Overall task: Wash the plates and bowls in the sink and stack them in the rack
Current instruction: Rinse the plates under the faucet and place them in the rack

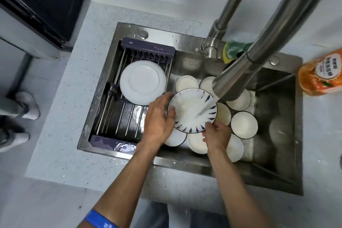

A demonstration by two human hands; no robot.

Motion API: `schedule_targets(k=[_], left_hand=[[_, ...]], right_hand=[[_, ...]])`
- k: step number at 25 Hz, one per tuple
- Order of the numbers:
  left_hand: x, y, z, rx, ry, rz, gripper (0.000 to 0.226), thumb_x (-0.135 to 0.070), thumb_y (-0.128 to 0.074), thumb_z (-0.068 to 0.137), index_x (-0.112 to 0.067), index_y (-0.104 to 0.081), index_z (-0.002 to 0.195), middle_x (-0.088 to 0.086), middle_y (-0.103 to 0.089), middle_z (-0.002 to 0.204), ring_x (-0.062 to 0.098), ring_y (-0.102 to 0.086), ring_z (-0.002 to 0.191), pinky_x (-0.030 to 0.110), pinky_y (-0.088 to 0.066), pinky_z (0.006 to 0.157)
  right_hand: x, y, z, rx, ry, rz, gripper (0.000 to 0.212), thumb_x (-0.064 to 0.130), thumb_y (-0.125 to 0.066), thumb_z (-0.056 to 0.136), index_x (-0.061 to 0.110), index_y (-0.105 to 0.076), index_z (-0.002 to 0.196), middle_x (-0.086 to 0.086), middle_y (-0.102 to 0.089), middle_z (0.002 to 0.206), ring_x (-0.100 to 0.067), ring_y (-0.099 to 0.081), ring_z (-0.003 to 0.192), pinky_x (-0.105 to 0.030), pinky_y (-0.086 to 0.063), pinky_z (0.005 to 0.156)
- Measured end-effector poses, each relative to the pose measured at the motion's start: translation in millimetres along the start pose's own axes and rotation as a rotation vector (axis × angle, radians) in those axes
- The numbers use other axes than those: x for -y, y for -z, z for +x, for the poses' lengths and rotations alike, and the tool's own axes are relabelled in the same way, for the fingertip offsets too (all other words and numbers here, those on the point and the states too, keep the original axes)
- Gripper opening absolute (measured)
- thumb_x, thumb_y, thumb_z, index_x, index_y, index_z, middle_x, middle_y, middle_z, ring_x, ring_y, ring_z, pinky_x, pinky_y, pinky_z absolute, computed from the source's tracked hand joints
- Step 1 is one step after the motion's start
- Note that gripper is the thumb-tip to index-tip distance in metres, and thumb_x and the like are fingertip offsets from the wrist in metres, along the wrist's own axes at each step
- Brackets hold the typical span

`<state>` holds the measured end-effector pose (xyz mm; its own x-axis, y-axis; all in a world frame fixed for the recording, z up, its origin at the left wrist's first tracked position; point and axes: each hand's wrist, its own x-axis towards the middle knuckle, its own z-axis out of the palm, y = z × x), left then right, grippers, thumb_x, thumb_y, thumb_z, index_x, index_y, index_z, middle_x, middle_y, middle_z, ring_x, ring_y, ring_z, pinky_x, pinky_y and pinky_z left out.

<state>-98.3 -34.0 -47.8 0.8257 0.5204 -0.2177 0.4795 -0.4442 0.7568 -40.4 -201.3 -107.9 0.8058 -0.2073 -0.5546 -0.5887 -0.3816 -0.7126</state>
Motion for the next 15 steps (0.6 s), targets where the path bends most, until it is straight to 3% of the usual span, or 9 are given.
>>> schedule_targets(k=[3, 6, 8, 10, 12, 15], left_hand=[[-8.4, -20.2, -6.7, 0.043, 0.132, -0.005, 0.050, -0.019, -0.057, 0.095, -0.015, -0.047, 0.144, 0.005, -0.051, 0.142, 0.023, -0.042, 0.133, 0.024, -0.028, 0.109], [-20.4, -23.7, -14.7, -0.012, 0.275, -0.060, 0.047, -0.018, -0.057, 0.095, -0.014, -0.049, 0.141, 0.005, -0.057, 0.134, 0.023, -0.050, 0.125, 0.028, -0.036, 0.104], [-28.8, -25.7, -14.5, 0.016, 0.528, -0.291, 0.036, -0.016, -0.057, 0.096, -0.010, -0.056, 0.131, 0.003, -0.064, 0.119, 0.023, -0.059, 0.108, 0.024, -0.043, 0.090], [-35.5, -29.0, -12.8, 0.085, 0.803, -0.672, 0.016, -0.013, -0.057, 0.096, -0.010, -0.065, 0.110, 0.005, -0.070, 0.102, 0.020, -0.065, 0.082, 0.024, -0.051, 0.069], [-34.5, -28.1, -11.7, 0.089, 0.824, -0.756, 0.017, -0.002, -0.056, 0.091, -0.015, -0.065, 0.095, 0.006, -0.070, 0.088, 0.016, -0.064, 0.066, 0.022, -0.051, 0.052], [-27.3, -13.0, -7.6, 0.023, 0.678, -0.699, 0.037, 0.012, -0.050, 0.084, -0.019, -0.062, 0.101, 0.003, -0.069, 0.090, 0.014, -0.063, 0.069, 0.025, -0.053, 0.052]], right_hand=[[13.5, 21.0, -13.7, -0.001, -0.014, 0.068, 0.018, 0.003, -0.055, 0.086, -0.002, -0.059, 0.069, -0.009, -0.054, 0.056, -0.018, -0.048, 0.047, -0.025, -0.039, 0.041], [28.9, 49.5, -27.0, -0.051, 0.111, -0.104, 0.023, 0.016, -0.056, 0.081, 0.002, -0.056, 0.063, -0.009, -0.059, 0.054, -0.027, -0.054, 0.049, -0.034, -0.044, 0.047], [43.7, 62.3, -39.1, -0.083, 0.249, -0.298, 0.027, 0.017, -0.058, 0.081, 0.005, -0.050, 0.057, -0.009, -0.055, 0.053, -0.028, -0.048, 0.053, -0.036, -0.040, 0.053], [52.5, 65.6, -45.1, -0.108, 0.301, -0.364, 0.029, 0.016, -0.059, 0.082, 0.005, -0.048, 0.057, -0.007, -0.053, 0.052, -0.025, -0.043, 0.052, -0.036, -0.037, 0.054], [51.2, 66.2, -42.3, -0.062, 0.243, -0.242, 0.024, 0.013, -0.058, 0.082, 0.004, -0.054, 0.060, -0.007, -0.057, 0.051, -0.027, -0.048, 0.051, -0.035, -0.042, 0.052], [32.5, 59.4, -33.0, 0.125, -0.049, 0.146, 0.016, 0.001, -0.057, 0.087, 0.007, -0.071, 0.085, -0.003, -0.063, 0.060, -0.018, -0.054, 0.052, -0.028, -0.049, 0.047]])
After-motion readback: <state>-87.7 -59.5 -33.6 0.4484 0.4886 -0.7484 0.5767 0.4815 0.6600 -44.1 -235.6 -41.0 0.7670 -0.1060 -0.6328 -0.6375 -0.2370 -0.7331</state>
